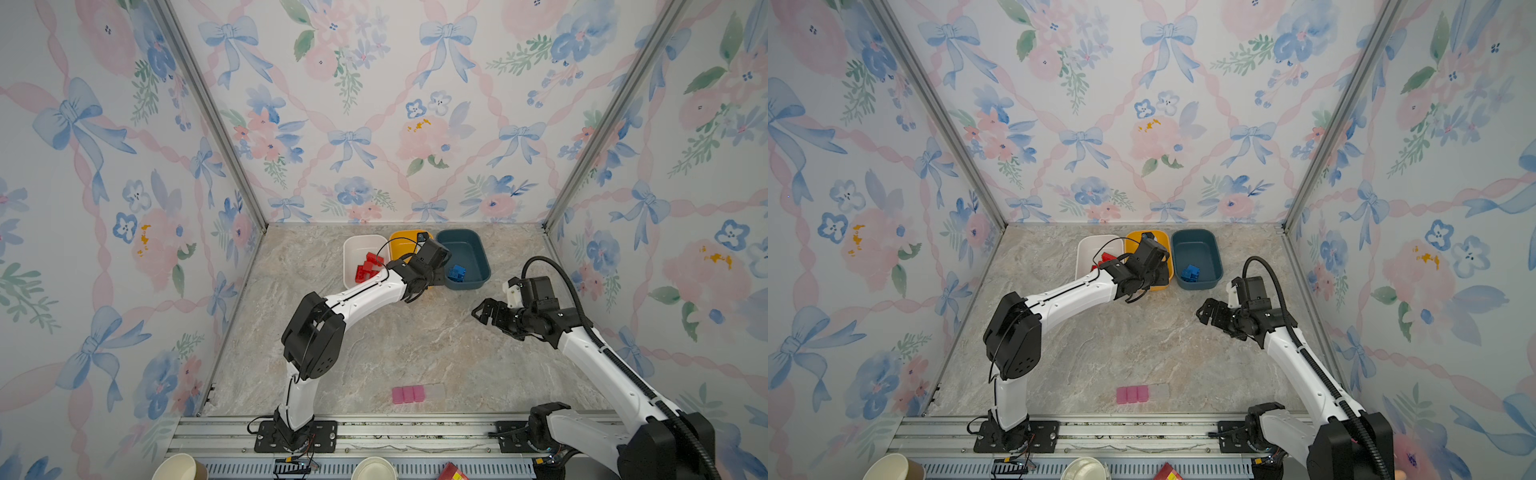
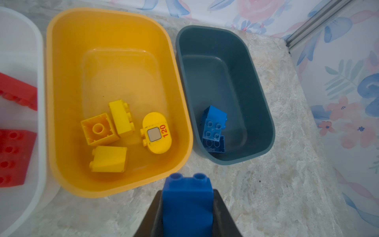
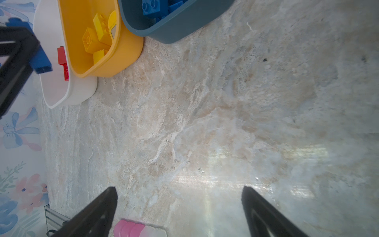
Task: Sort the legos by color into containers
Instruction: 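Carry the tall blue brick over the teal tub and release it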
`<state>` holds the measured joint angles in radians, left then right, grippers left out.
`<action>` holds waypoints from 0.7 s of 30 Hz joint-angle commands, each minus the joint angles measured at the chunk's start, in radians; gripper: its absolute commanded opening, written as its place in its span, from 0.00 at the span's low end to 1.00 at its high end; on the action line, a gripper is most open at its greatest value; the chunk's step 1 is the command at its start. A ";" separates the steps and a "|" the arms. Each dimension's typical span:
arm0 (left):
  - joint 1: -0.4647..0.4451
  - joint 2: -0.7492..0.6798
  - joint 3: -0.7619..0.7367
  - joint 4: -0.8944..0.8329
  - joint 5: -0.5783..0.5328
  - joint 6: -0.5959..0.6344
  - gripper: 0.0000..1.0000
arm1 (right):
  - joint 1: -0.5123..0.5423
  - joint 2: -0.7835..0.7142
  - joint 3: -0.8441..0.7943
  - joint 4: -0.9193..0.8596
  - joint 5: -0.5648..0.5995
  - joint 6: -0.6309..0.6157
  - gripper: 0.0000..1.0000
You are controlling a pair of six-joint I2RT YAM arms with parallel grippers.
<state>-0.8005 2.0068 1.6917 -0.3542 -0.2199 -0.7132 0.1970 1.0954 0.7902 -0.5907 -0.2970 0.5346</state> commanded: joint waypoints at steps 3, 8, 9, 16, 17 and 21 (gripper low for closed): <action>-0.010 0.153 0.194 0.010 0.061 0.079 0.10 | -0.005 -0.026 -0.014 -0.033 0.025 0.011 0.97; -0.014 0.282 0.356 0.010 0.085 0.108 0.10 | -0.007 -0.049 -0.008 -0.054 0.034 0.009 0.97; -0.014 0.306 0.382 0.010 0.090 0.109 0.10 | -0.008 -0.052 -0.006 -0.058 0.035 0.008 0.97; -0.014 0.438 0.535 0.012 0.107 0.153 0.10 | -0.015 -0.069 0.001 -0.081 0.039 0.001 0.97; -0.014 0.452 0.555 0.013 0.109 0.161 0.10 | -0.016 -0.070 0.002 -0.083 0.039 0.001 0.97; -0.013 0.509 0.626 0.013 0.122 0.186 0.09 | -0.016 -0.071 0.003 -0.083 0.039 0.002 0.97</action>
<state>-0.8112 2.4798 2.2635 -0.3386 -0.1177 -0.5720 0.1894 1.0359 0.7887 -0.6411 -0.2756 0.5354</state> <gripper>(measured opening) 0.304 0.971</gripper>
